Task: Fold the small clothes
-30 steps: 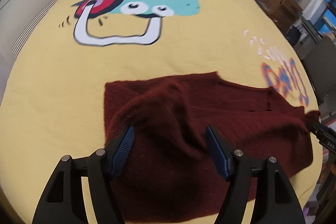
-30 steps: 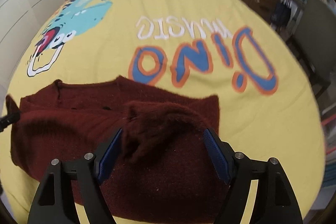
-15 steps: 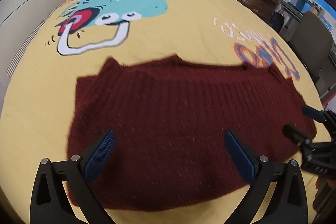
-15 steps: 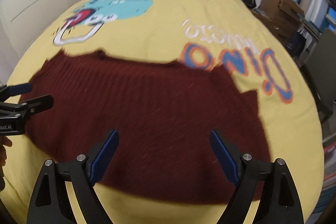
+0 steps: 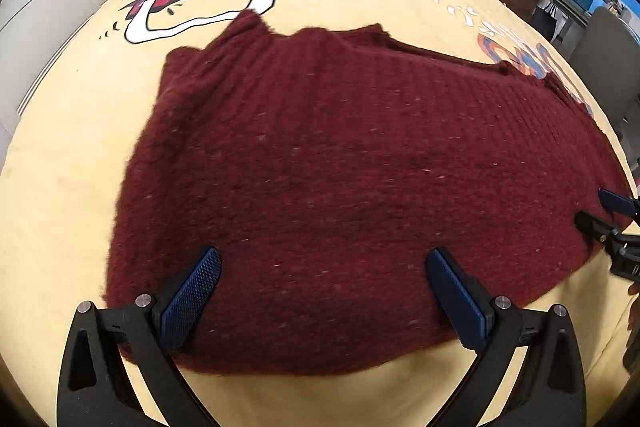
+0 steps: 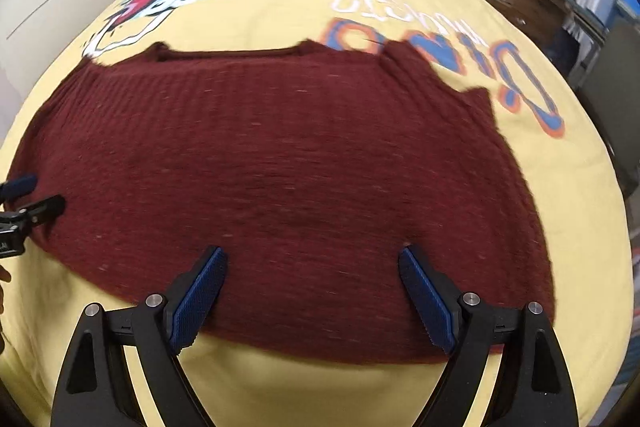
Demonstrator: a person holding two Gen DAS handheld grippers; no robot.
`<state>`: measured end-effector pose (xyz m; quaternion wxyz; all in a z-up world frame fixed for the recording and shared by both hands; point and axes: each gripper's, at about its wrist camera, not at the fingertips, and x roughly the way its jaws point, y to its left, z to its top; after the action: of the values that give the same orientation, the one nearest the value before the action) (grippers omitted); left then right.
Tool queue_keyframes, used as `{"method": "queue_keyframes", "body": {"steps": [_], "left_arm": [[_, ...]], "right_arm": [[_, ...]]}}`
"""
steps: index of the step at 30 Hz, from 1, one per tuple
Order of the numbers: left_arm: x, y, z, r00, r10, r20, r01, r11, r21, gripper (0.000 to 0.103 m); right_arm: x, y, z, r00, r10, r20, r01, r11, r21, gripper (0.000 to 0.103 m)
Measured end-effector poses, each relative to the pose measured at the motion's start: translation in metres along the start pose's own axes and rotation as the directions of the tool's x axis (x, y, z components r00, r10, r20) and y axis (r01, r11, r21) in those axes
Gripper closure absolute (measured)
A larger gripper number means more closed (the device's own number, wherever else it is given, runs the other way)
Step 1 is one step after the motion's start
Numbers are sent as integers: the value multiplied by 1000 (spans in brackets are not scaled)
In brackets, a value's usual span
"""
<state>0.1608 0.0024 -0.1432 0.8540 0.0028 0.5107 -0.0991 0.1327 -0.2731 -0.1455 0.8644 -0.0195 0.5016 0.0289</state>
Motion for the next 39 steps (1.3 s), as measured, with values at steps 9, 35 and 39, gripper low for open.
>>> {"method": "queue_keyframes", "body": {"steps": [9,35,39], "left_arm": [[2,8,-6,1000,1,23,-1,1000,-9,1],[-22,98,6,990,-89,-106,62,969,-237,2],[1,101,6,977,-148,-151,100,953,-286,2]], "right_arm": [[7,-28,-20,997,74,37,-77,993,91,9],[-58,-19,-58,999,-47,-4,47,999,19,1],[-61,-26,-66,998,-54,-18,54,998,39,1]]}}
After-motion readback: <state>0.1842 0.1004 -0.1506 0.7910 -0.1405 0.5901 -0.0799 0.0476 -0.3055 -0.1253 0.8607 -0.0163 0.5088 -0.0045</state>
